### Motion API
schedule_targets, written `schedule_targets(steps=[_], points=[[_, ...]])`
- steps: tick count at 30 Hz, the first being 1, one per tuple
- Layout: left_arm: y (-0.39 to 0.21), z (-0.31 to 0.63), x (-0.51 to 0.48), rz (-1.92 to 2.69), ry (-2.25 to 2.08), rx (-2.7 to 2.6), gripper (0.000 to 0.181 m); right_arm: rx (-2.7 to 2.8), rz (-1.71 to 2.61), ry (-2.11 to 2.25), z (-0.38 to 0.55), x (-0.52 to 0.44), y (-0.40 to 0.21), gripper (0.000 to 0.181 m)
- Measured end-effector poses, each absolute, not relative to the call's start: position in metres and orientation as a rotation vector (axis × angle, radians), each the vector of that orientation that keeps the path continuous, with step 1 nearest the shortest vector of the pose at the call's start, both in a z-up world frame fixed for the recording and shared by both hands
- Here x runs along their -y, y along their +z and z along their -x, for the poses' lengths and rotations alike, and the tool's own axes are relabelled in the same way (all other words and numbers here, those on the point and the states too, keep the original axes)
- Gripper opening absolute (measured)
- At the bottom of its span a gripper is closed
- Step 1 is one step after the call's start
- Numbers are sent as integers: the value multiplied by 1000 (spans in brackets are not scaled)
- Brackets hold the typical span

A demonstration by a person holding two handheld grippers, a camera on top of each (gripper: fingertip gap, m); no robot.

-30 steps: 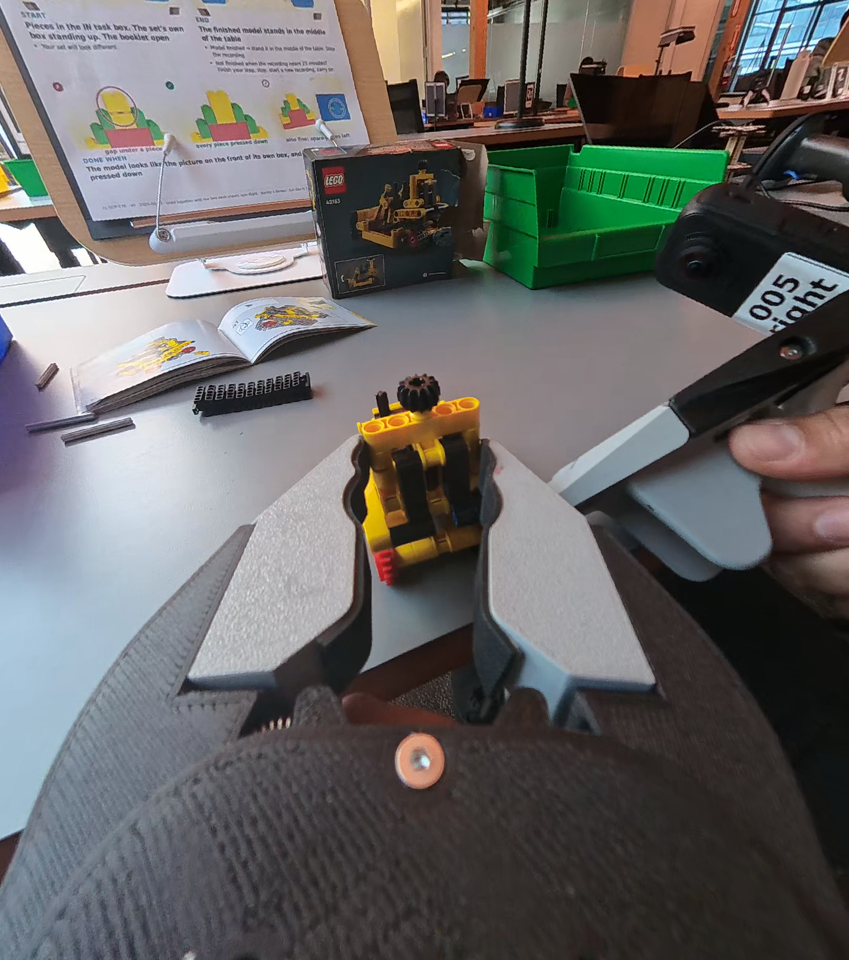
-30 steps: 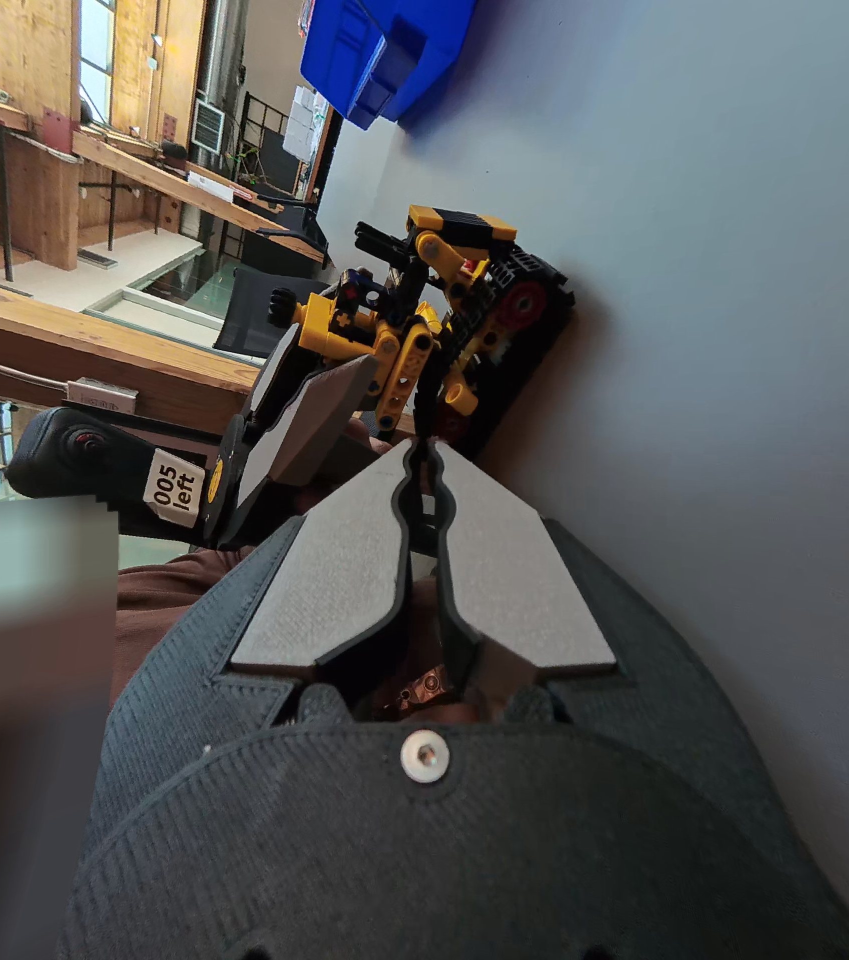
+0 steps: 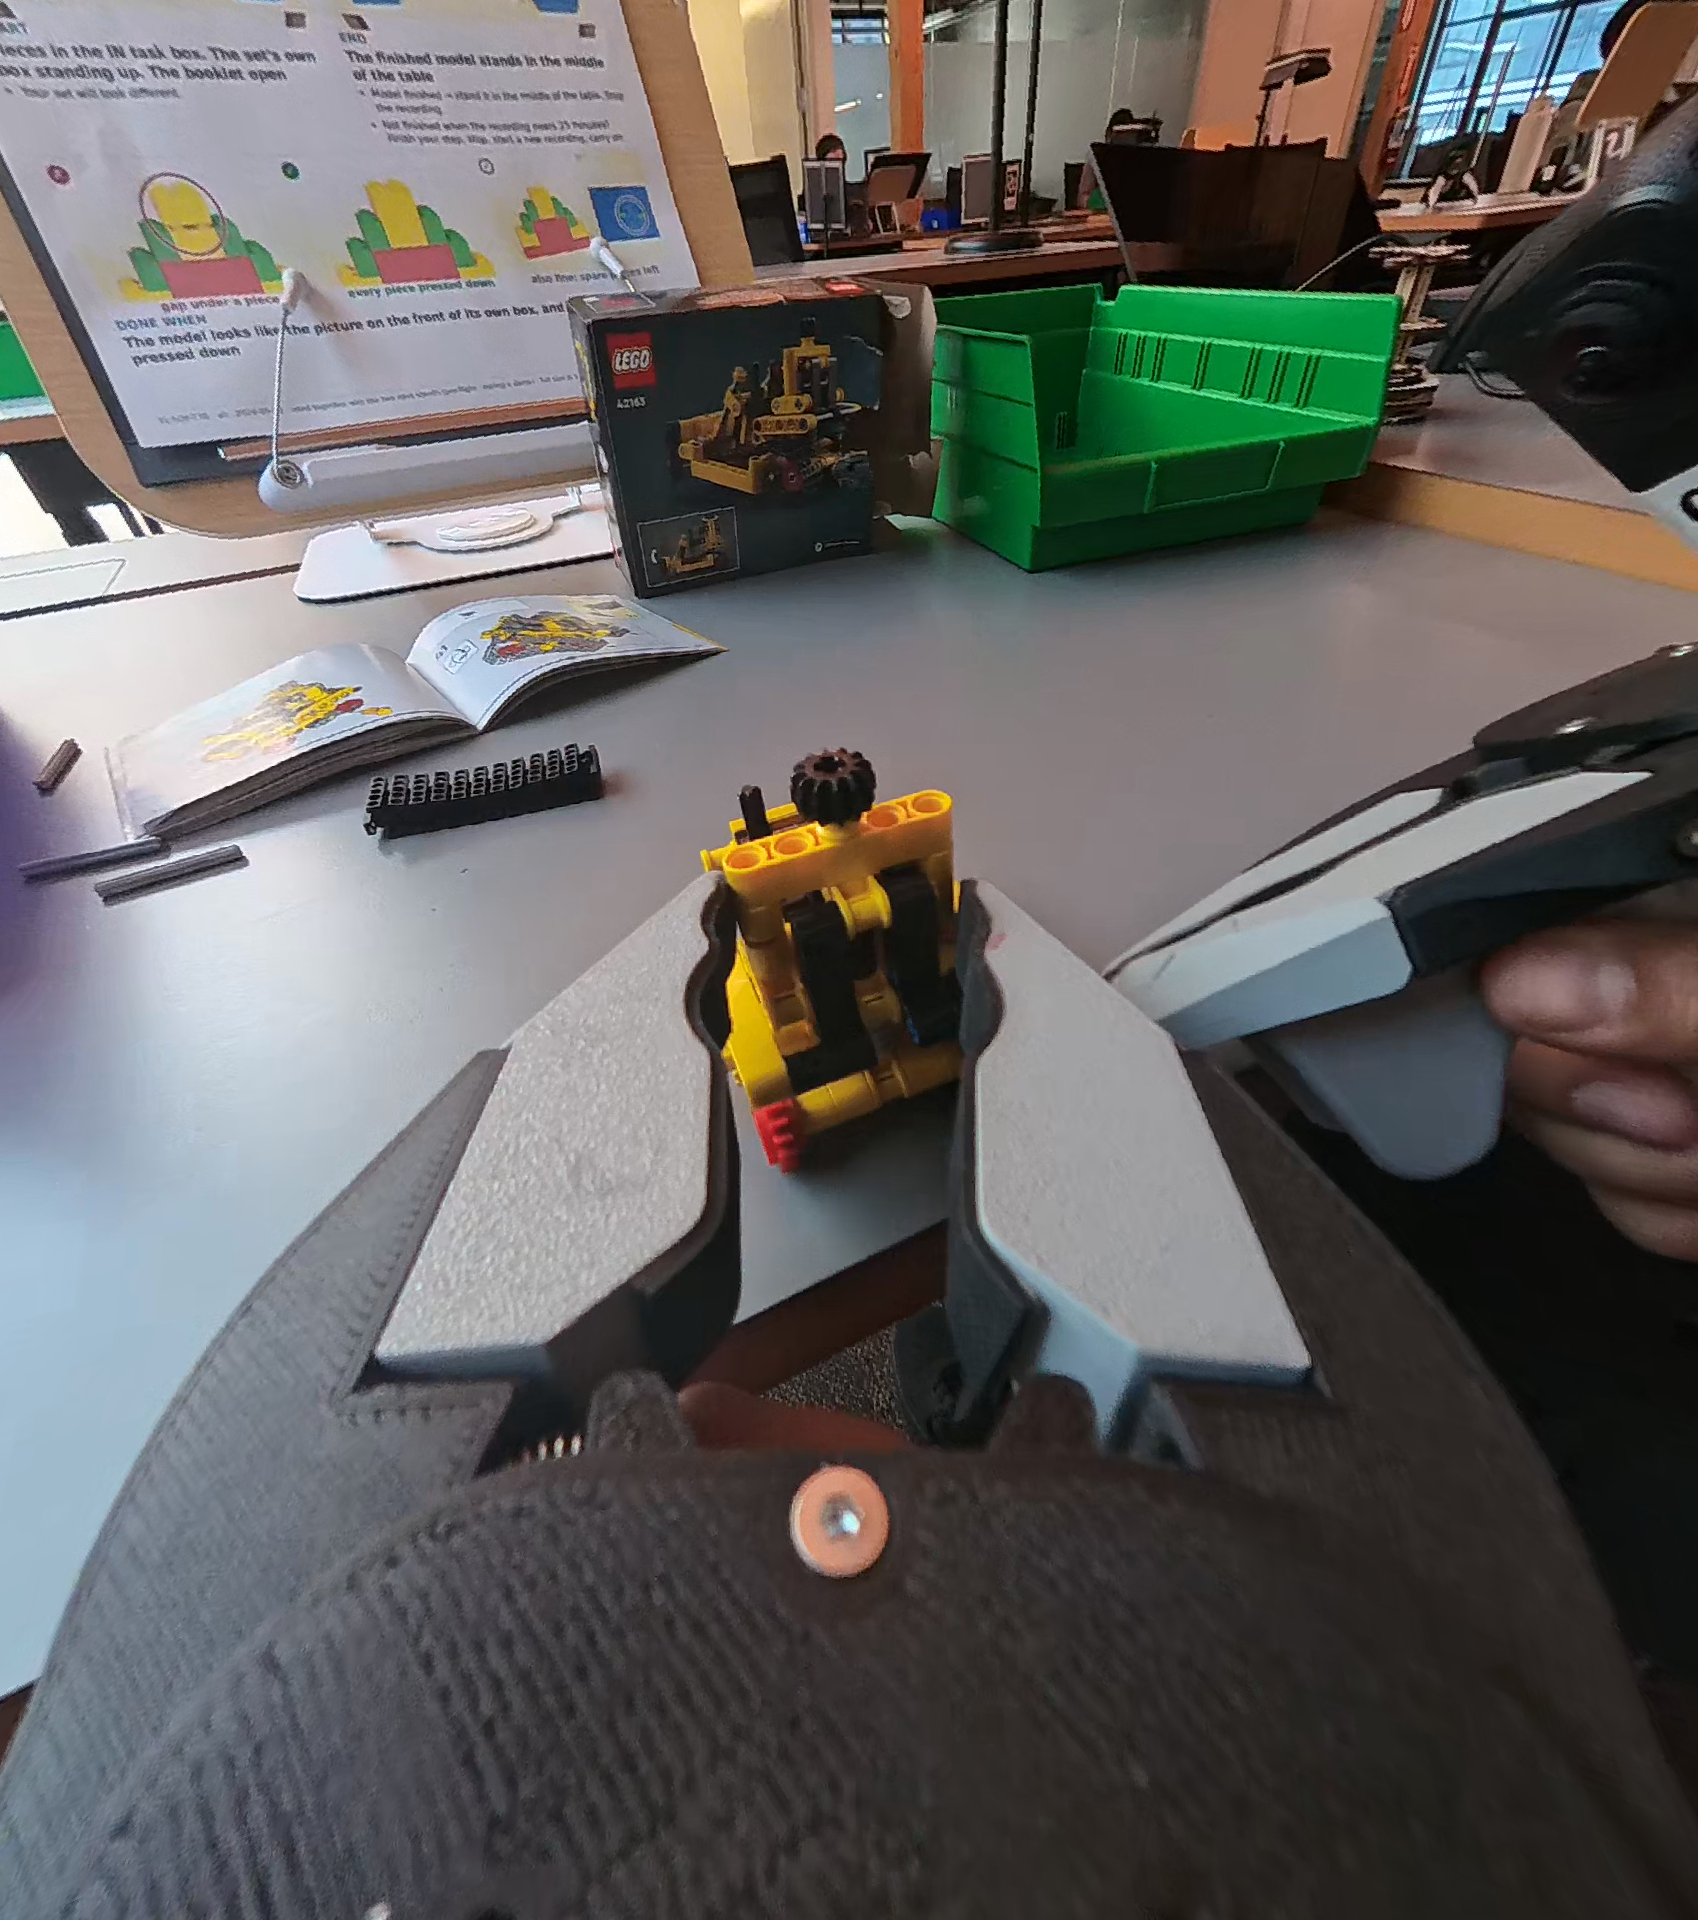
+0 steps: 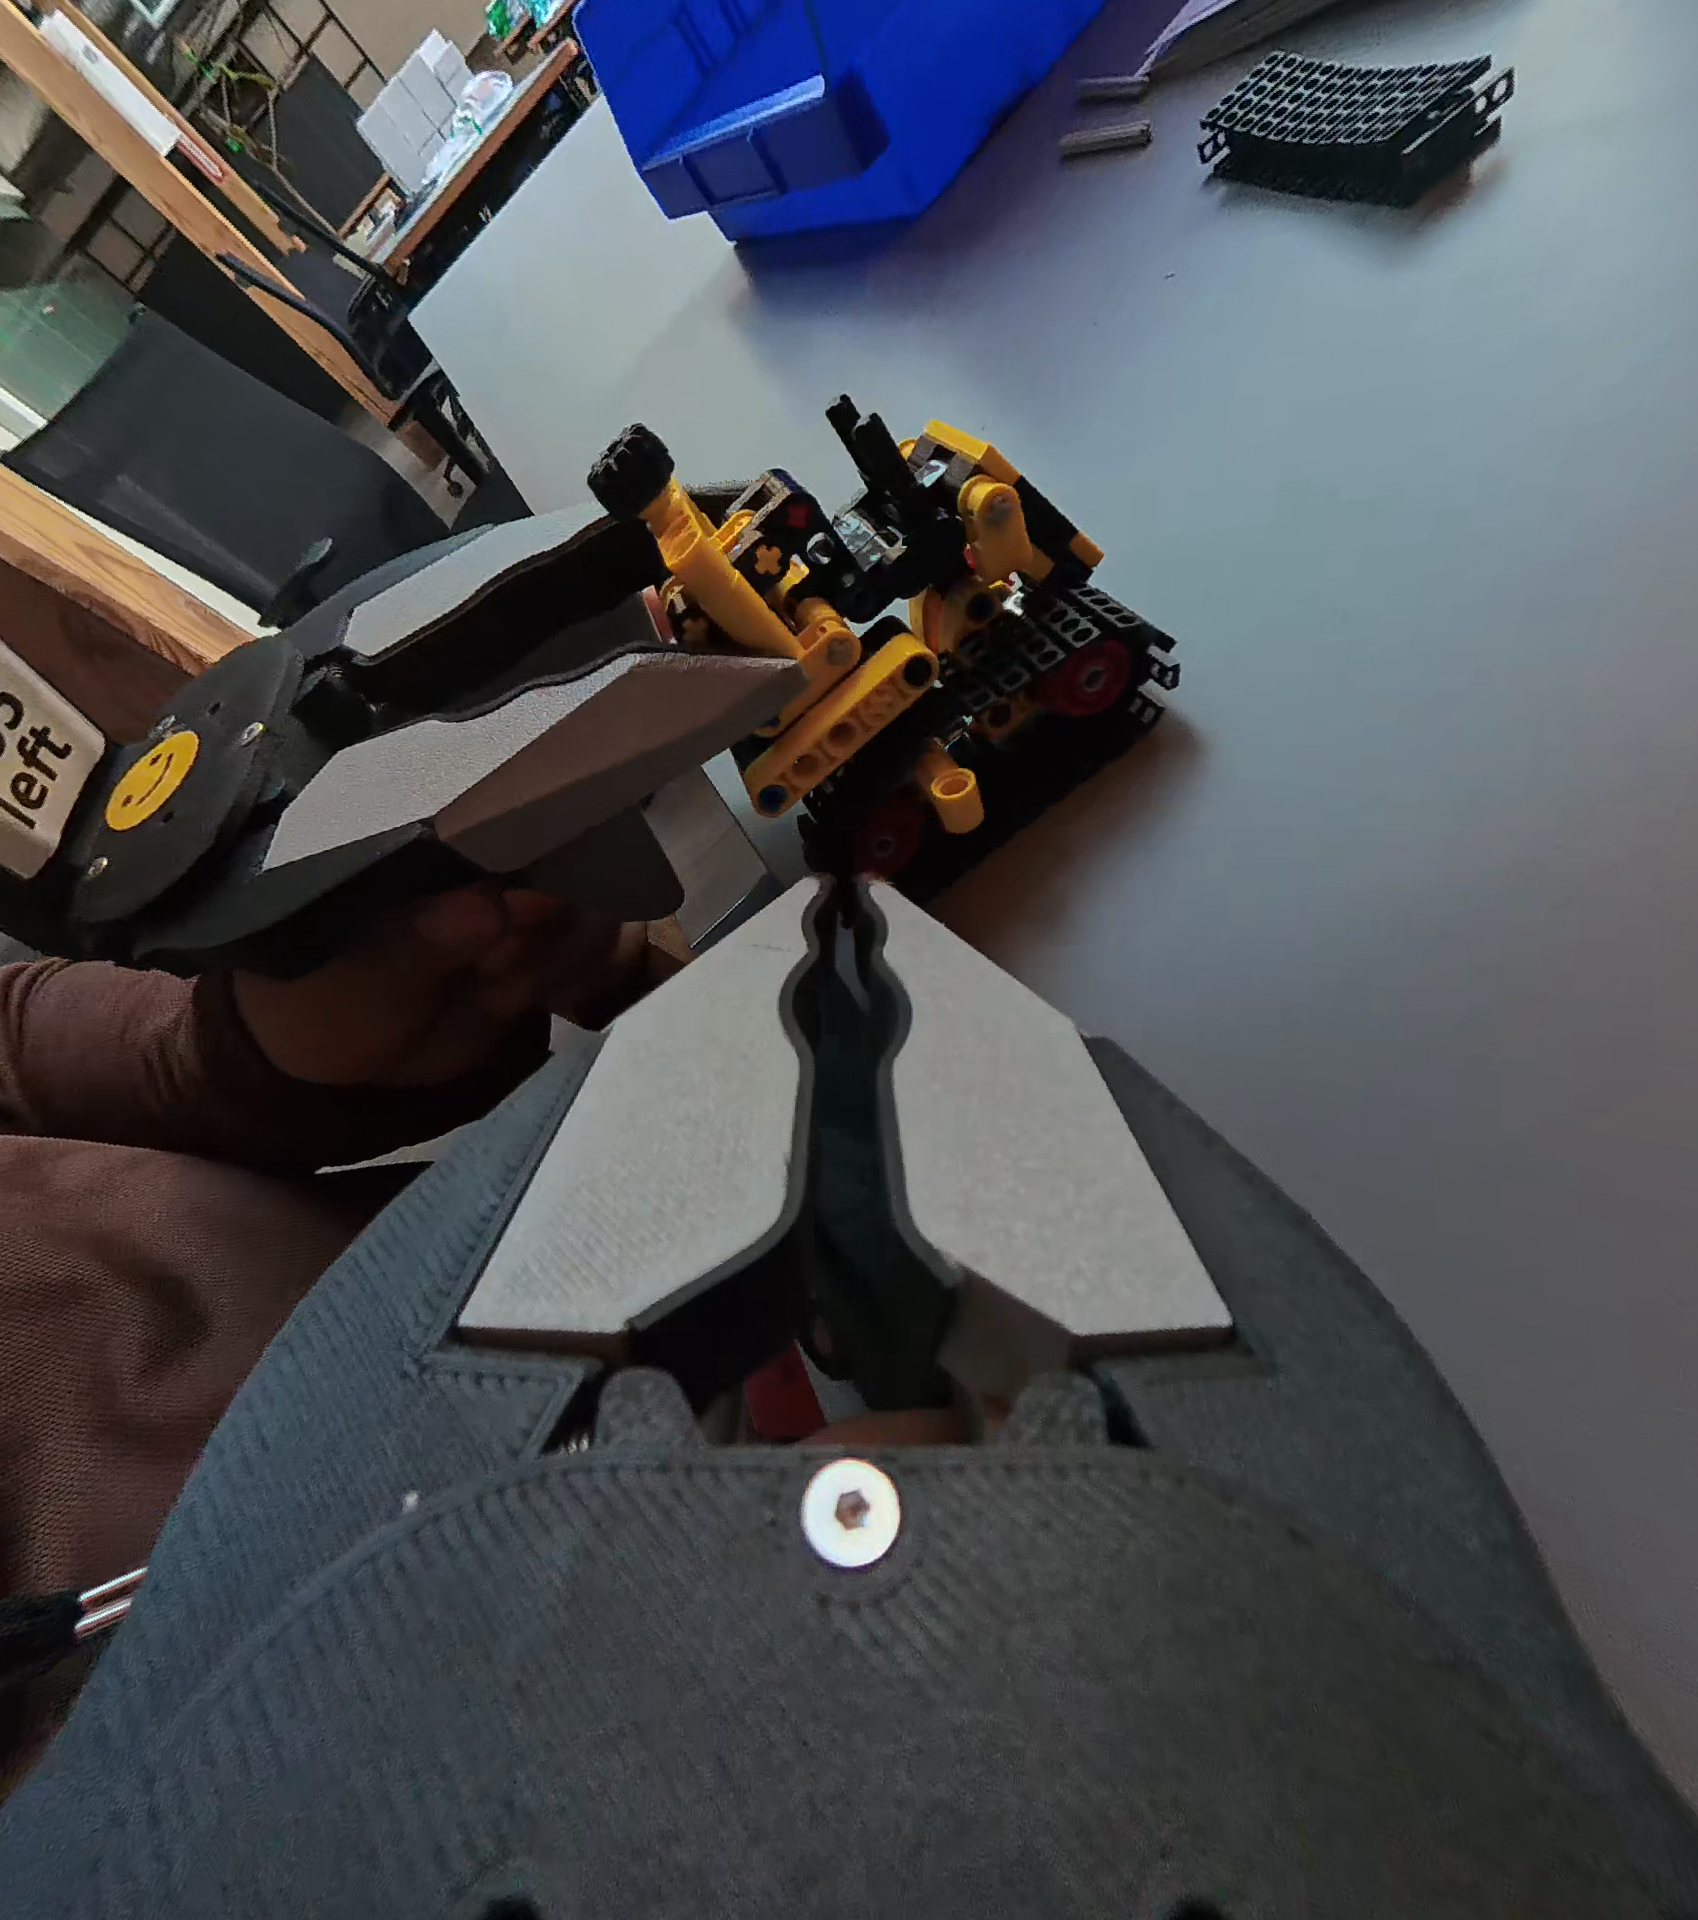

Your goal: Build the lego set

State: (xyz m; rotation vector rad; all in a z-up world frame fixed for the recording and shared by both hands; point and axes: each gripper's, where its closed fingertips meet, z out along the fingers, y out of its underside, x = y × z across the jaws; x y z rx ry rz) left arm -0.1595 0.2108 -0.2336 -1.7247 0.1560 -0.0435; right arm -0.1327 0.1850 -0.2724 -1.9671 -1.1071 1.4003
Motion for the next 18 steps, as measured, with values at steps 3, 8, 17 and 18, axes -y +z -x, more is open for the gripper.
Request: schedule_targets(steps=[3,8,17,18], points=[[-234,159,-210,1728,-48,-165,39,1121,1941,1378,132,-185,-273,0],[-234,159,-210,1732,-55,-171,39,1146,1893,1328,132,-185,-273,0],[-234,160,-210,1743,-68,-178,38,1199,1785,1185,133,-186,-271,0],[-234,160,-210,1744,-69,-179,38,1200,1774,1176,133,-186,-270,0]])
